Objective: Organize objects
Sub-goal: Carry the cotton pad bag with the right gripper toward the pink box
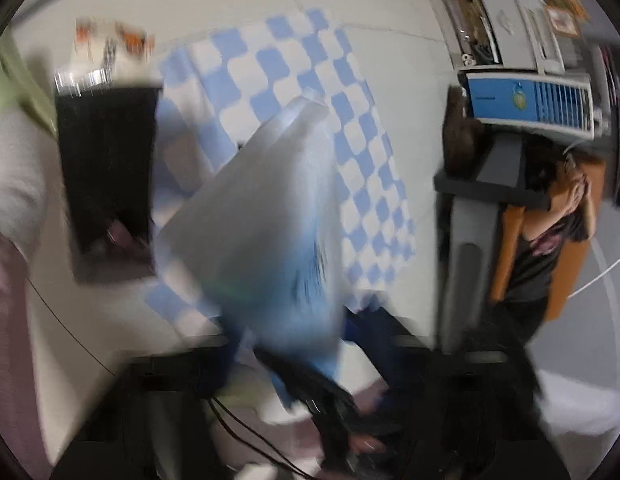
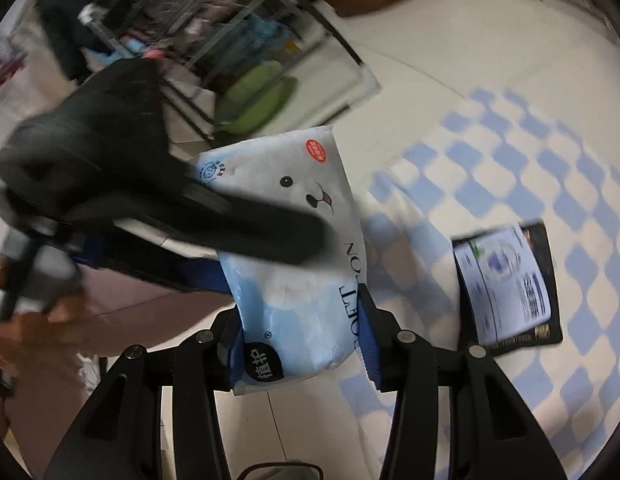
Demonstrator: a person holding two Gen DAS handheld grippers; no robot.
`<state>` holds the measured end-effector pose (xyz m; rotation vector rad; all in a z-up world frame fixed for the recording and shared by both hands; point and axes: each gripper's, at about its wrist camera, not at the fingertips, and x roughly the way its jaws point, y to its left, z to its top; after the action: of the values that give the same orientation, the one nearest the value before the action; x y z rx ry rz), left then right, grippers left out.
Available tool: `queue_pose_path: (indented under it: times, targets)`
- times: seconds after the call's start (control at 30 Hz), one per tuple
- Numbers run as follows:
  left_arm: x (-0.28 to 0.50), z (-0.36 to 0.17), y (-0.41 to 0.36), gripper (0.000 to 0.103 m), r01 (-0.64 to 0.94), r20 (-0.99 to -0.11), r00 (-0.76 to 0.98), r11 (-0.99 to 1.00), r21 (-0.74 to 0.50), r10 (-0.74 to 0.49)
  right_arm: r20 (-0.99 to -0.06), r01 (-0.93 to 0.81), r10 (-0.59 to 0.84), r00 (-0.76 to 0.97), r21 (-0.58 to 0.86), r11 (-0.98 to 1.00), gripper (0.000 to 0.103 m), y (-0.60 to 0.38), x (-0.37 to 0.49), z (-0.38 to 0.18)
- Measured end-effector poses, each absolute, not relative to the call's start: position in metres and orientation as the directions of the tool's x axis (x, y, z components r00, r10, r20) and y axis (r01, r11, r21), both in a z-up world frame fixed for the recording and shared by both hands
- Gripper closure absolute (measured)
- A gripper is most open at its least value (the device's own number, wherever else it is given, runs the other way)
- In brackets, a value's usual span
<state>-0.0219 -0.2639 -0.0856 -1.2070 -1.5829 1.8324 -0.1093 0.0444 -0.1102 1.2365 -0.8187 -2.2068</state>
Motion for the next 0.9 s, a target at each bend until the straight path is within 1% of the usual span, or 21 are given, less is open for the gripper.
queue_pose_path:
  times: [0.03,0.1,0.13,0.17,0.2,0.23,0.27,0.33,0.43,0.47,0.53,0.57,0.6,0.63,0.67,0.7,0.73,0.77,0.83,0.87,0.9]
  targets:
    - [-0.020,-0.085,-0.267,0.081,0.214,-0.345,-0.535,-0.271,-0.939,0.771,-0.591,0.131,-0.628,-0.506,0.667,-0.733,0.052,0.042,-0.106,-0.101]
    - [-0.016,-0.087,-0.276,0.084,0.218,-0.324,-0.554,-0.242,-0.945,0.767,-0.617,0.157,-0.577,-0.535,0.599,-0.785,0.045,0.036,-0.098,-0.091]
    - [-0.014,-0.089,-0.281,0.085,0.223,-0.313,-0.569,-0.224,-0.949,0.761,-0.638,0.172,-0.544,-0.546,0.550,-0.817,0.034,0.032,-0.095,-0.086]
    - [-0.012,-0.093,-0.287,0.086,0.231,-0.301,-0.587,-0.201,-0.952,0.751,-0.663,0.187,-0.501,-0.557,0.488,-0.853,0.030,0.025,-0.091,-0.081]
    - [-0.010,-0.097,-0.294,0.087,0.240,-0.288,-0.601,-0.175,-0.955,0.746,-0.675,0.212,-0.466,-0.573,0.427,-0.879,0.029,0.019,-0.087,-0.076]
    - [-0.008,-0.101,-0.300,0.087,0.243,-0.266,-0.614,-0.142,-0.960,0.743,-0.680,0.231,-0.439,-0.588,0.379,-0.896,0.024,0.015,-0.083,-0.072]
    - [-0.006,-0.104,-0.302,0.087,0.243,-0.249,-0.624,-0.119,-0.963,0.741,-0.688,0.239,-0.409,-0.599,0.334,-0.912,0.017,0.010,-0.081,-0.071]
    - [-0.003,-0.108,-0.308,0.088,0.230,-0.200,-0.640,-0.063,-0.971,0.742,-0.701,0.249,-0.343,-0.626,0.238,-0.939,0.015,0.002,-0.076,-0.068]
    - [0.002,-0.118,-0.310,0.088,0.203,-0.124,-0.653,0.015,-0.979,0.747,-0.707,0.261,-0.238,-0.666,0.078,-0.962,0.015,-0.013,-0.071,-0.066]
    - [0.003,-0.123,-0.311,0.088,0.196,-0.100,-0.651,0.040,-0.980,0.753,-0.695,0.254,-0.193,-0.693,0.015,-0.967,0.015,-0.018,-0.068,-0.063]
    - [0.003,-0.127,-0.311,0.088,0.197,-0.075,-0.644,0.070,-0.978,0.762,-0.671,0.226,-0.132,-0.730,-0.054,-0.973,0.015,-0.021,-0.064,-0.060]
    - [0.003,-0.131,-0.311,0.088,0.201,-0.069,-0.633,0.077,-0.977,0.771,-0.659,0.206,-0.105,-0.745,-0.078,-0.975,0.017,-0.021,-0.063,-0.058]
    - [0.002,-0.136,-0.311,0.088,0.203,-0.065,-0.627,0.082,-0.976,0.776,-0.652,0.190,-0.092,-0.753,-0.081,-0.979,0.020,-0.019,-0.064,-0.056]
    - [0.002,-0.137,-0.312,0.088,0.201,-0.055,-0.623,0.091,-0.975,0.780,-0.657,0.186,-0.102,-0.747,-0.059,-0.981,0.035,-0.017,-0.065,-0.055]
    - [0.002,-0.138,-0.313,0.088,0.194,-0.043,-0.616,0.099,-0.976,0.787,-0.668,0.212,-0.168,-0.725,0.015,-0.977,0.051,-0.012,-0.067,-0.055]
    - [0.002,-0.137,-0.315,0.088,0.189,-0.047,-0.605,0.086,-0.978,0.795,-0.676,0.233,-0.224,-0.702,0.080,-0.969,0.055,-0.008,-0.068,-0.055]
    - [0.002,-0.135,-0.317,0.088,0.194,-0.081,-0.597,0.045,-0.980,0.798,-0.689,0.254,-0.299,-0.660,0.170,-0.952,0.061,-0.004,-0.071,-0.057]
    - [0.003,-0.133,-0.319,0.088,0.203,-0.123,-0.587,-0.002,-0.979,0.800,-0.691,0.260,-0.361,-0.627,0.251,-0.932,0.074,0.003,-0.077,-0.064]
    - [0.004,-0.126,-0.327,0.086,0.211,-0.191,-0.566,-0.083,-0.974,0.802,-0.675,0.233,-0.446,-0.588,0.387,-0.892,0.080,0.016,-0.081,-0.070]
    - [0.005,-0.122,-0.334,0.081,0.210,-0.240,-0.560,-0.145,-0.967,0.793,-0.661,0.213,-0.475,-0.581,0.440,-0.873,0.082,0.022,-0.082,-0.072]
    - [0.007,-0.116,-0.342,0.078,0.204,-0.299,-0.558,-0.221,-0.954,0.774,-0.652,0.196,-0.501,-0.569,0.484,-0.853,0.083,0.028,-0.083,-0.075]
